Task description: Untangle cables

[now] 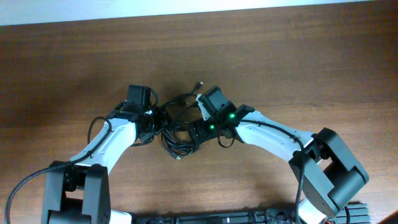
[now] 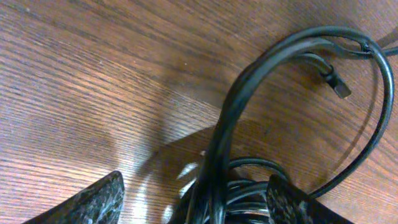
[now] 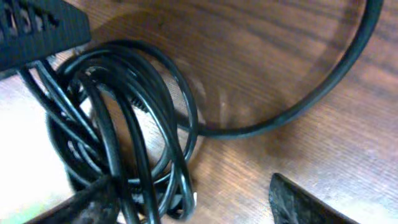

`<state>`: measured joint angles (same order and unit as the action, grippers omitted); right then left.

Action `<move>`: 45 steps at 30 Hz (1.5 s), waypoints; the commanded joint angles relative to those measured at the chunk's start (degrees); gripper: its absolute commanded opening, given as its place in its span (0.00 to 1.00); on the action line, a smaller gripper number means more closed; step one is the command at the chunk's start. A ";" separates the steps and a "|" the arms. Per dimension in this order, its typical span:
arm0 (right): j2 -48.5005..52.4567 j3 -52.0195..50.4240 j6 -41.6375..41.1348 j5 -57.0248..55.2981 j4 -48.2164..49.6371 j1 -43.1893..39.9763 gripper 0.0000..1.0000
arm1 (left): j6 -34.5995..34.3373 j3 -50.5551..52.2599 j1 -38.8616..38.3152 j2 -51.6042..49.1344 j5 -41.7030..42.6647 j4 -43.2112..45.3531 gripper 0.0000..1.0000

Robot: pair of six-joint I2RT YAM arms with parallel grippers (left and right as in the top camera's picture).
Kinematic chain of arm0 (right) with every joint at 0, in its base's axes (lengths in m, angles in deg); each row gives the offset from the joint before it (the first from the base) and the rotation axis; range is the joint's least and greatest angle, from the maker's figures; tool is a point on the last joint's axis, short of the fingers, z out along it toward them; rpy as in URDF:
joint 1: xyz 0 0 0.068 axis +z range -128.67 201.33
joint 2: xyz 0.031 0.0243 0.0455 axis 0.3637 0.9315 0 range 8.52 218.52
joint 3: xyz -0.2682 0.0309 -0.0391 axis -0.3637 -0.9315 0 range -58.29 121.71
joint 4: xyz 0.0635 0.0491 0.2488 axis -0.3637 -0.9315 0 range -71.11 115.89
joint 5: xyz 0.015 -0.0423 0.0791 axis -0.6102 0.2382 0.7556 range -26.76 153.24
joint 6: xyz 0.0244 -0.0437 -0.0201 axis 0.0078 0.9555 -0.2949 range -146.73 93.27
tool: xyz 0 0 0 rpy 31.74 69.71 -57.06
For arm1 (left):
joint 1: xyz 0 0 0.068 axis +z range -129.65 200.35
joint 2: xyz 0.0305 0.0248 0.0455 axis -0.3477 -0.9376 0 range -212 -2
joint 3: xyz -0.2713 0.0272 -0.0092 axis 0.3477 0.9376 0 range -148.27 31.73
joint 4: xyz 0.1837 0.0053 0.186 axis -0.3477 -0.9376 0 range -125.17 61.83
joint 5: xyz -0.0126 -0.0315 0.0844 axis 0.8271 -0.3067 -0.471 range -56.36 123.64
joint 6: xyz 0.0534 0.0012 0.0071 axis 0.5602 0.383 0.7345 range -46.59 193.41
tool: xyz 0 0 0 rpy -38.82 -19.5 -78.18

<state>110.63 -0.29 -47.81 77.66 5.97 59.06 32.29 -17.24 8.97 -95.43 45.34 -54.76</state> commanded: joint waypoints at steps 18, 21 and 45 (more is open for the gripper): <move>3.50 0.50 -0.42 -0.48 2.40 0.44 0.34 | 6.56 4.48 -5.75 13.55 -3.15 -9.60 0.47; 3.50 0.50 -0.42 -0.48 2.40 0.44 0.34 | 4.24 4.92 -6.10 10.01 -6.21 -7.93 0.45; 3.50 0.50 -0.39 -0.46 2.34 0.46 0.22 | 3.17 4.63 -10.86 0.22 -7.67 -15.72 0.00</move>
<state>113.49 -0.27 -47.97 78.31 8.35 59.37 34.95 -14.46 -1.68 -93.13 40.73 -69.49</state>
